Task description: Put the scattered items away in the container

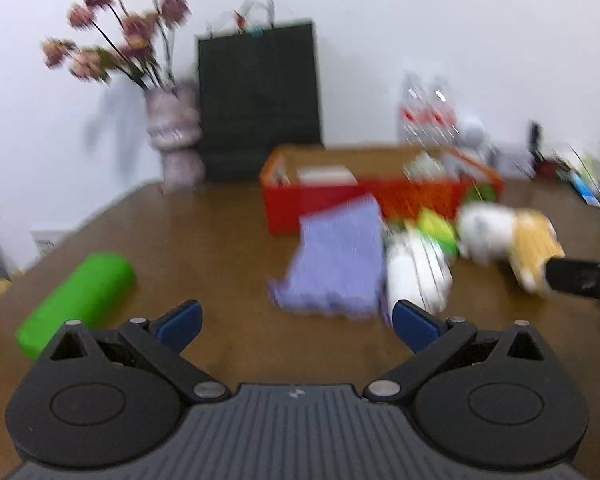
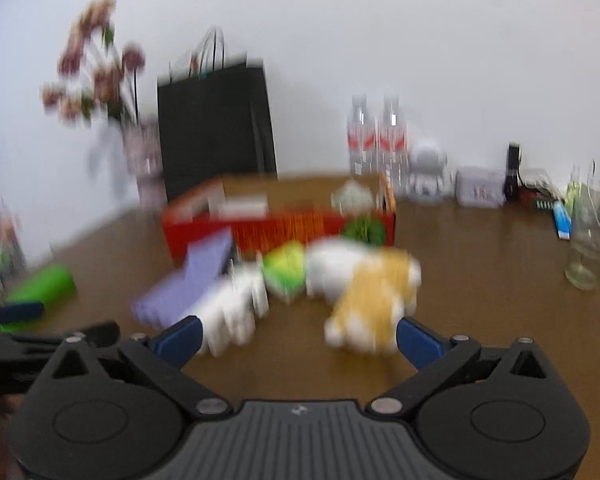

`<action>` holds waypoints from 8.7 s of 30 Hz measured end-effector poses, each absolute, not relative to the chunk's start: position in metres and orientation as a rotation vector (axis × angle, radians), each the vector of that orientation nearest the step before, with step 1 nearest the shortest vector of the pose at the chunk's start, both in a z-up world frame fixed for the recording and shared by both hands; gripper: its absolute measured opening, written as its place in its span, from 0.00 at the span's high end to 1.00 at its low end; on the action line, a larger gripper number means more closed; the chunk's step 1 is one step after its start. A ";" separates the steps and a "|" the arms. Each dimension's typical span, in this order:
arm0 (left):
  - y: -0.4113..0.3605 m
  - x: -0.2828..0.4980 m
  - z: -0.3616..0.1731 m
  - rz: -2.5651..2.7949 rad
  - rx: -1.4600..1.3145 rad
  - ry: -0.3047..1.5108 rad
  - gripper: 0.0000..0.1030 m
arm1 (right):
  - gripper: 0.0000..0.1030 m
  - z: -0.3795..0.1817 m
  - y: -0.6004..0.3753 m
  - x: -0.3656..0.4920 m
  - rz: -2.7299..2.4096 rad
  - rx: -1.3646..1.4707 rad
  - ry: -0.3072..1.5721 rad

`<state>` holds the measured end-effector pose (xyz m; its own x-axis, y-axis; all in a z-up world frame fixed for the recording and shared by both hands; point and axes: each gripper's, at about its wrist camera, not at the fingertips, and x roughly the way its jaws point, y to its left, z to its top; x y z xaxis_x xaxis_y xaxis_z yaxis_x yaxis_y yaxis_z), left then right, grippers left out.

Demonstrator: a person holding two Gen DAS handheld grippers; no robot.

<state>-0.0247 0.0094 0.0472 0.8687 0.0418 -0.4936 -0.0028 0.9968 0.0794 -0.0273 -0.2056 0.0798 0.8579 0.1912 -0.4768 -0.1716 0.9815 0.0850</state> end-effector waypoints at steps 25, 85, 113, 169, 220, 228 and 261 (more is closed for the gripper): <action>0.014 -0.010 0.009 0.000 0.006 0.703 0.00 | 0.00 0.033 -0.182 -0.012 0.116 -0.020 0.701; 0.016 0.125 0.039 -0.196 0.092 0.684 0.00 | 0.49 0.054 -0.164 0.058 0.220 0.044 0.738; 0.041 0.068 0.178 -0.262 -0.093 0.401 0.97 | 0.50 0.147 -0.190 0.051 0.279 0.085 0.515; 0.017 0.223 0.145 -0.046 -0.007 0.861 0.00 | 0.27 0.151 -0.191 0.225 0.104 0.086 0.883; 0.007 0.002 0.019 -0.098 0.045 0.703 0.00 | 0.00 0.032 -0.183 0.004 0.103 -0.018 0.703; 0.007 0.002 0.019 -0.098 0.045 0.702 0.00 | 0.00 0.032 -0.184 0.005 0.104 -0.018 0.703; 0.008 0.003 0.020 -0.099 0.046 0.701 0.00 | 0.00 0.031 -0.182 0.005 0.095 -0.016 0.703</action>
<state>0.0026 0.0083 0.0199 0.7597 -0.0757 -0.6459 0.1066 0.9943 0.0089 0.0049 -0.1824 0.0312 0.7590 0.0820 -0.6459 -0.0924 0.9956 0.0177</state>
